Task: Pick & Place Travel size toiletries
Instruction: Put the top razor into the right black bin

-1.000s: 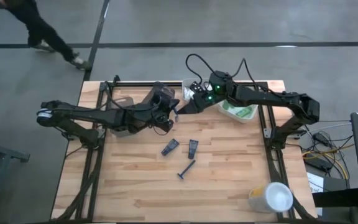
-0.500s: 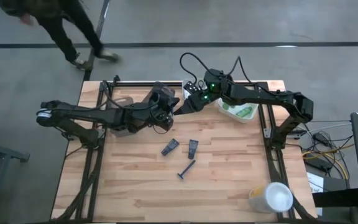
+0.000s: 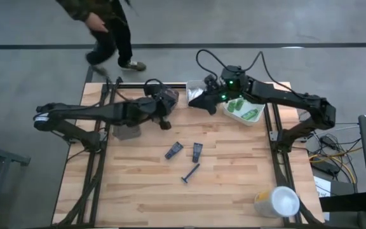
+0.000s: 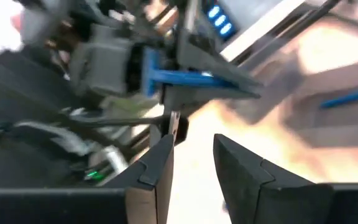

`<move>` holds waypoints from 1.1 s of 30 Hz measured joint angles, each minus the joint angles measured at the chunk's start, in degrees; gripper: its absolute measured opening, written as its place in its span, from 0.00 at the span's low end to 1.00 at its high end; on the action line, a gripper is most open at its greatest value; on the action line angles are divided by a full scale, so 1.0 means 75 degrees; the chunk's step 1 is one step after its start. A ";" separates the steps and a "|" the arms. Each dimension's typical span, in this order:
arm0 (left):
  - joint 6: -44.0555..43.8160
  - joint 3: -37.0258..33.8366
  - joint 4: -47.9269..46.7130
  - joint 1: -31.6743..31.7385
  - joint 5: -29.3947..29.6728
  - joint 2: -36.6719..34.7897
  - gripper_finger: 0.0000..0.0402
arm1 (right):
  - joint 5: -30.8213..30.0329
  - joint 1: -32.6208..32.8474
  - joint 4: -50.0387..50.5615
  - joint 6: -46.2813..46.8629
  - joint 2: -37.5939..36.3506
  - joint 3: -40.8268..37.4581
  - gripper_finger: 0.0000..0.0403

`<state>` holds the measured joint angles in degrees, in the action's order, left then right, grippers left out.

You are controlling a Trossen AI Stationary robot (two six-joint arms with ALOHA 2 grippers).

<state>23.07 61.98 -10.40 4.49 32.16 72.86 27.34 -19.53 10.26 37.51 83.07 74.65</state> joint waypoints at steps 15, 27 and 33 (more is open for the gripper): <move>-0.3316 -0.1586 0.0282 0.2082 -0.1944 0.0067 0.07 | -0.2013 0.0017 0.1523 -0.2283 -0.2260 -0.0597 0.18; -0.3947 -0.1863 0.0865 0.2757 -0.2809 0.1197 0.08 | -0.2673 0.0020 0.0250 -0.1417 -0.3408 -0.2237 0.11; -0.4301 -0.1869 0.0702 0.2810 -0.2804 0.1569 0.08 | -0.2672 0.0020 -0.0287 -0.1029 -0.3558 -0.2874 0.10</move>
<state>-9.18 47.97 -5.14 25.56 11.14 84.63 7.30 -19.38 8.11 29.80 56.38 53.10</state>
